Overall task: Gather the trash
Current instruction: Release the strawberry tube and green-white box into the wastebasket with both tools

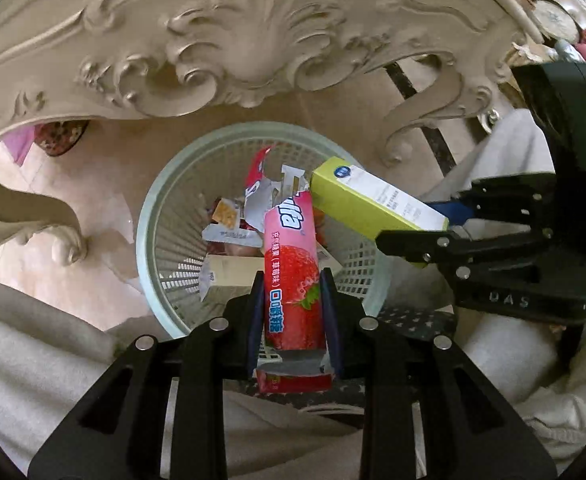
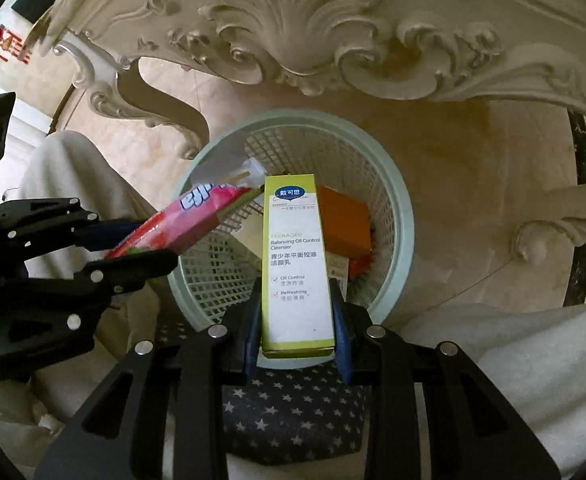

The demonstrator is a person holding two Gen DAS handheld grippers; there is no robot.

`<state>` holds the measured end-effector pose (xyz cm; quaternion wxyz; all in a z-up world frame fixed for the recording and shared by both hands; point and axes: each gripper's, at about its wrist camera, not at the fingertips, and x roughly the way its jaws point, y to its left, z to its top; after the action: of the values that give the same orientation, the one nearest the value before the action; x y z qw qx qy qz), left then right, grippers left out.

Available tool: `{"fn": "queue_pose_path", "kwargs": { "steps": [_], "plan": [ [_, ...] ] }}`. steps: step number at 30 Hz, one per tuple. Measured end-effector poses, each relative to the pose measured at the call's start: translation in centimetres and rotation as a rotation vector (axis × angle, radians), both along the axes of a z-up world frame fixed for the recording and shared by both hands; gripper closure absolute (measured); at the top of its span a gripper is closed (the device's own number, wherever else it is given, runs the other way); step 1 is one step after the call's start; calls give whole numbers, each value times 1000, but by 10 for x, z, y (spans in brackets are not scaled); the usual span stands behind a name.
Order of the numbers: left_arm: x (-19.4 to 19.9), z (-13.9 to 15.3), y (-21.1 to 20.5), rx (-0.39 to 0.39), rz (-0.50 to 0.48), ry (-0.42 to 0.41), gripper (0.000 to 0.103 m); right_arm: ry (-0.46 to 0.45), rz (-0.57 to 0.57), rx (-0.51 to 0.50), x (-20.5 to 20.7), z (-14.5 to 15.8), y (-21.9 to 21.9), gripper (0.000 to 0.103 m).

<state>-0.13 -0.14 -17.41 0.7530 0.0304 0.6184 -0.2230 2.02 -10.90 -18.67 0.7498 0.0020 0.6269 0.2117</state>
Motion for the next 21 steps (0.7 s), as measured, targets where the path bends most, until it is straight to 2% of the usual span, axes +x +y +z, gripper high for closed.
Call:
{"fn": "queue_pose_path", "kwargs": {
  "steps": [2,3,4,5,6,8,10,14,16,21],
  "plan": [
    [2,-5,3,-22,29,18,76,-7,1,28,2,-1,0,74],
    [3,-6,3,-30,39,31,63,-6,5,38,-1,-2,-2,72],
    [5,-8,5,-26,52,39,29,-7,7,33,0,-2,-2,67],
    [6,-8,7,-5,73,26,19,-26,-2,5,1,-1,-1,45],
    [6,-6,8,6,82,4,17,-61,-12,-13,-1,0,0,34],
    [6,-2,12,18,103,-36,17,-82,-14,-16,-4,-2,-2,34],
    [8,-4,17,12,121,-29,17,-53,-33,-9,-4,-4,-5,34],
    [8,-5,24,38,141,-15,17,-54,-54,3,-10,4,-18,34],
    [7,-3,23,49,134,-27,17,-64,-53,9,-15,13,-22,34],
    [-4,28,17,25,56,-96,17,-111,1,79,-26,52,-27,34]
  ]
}}
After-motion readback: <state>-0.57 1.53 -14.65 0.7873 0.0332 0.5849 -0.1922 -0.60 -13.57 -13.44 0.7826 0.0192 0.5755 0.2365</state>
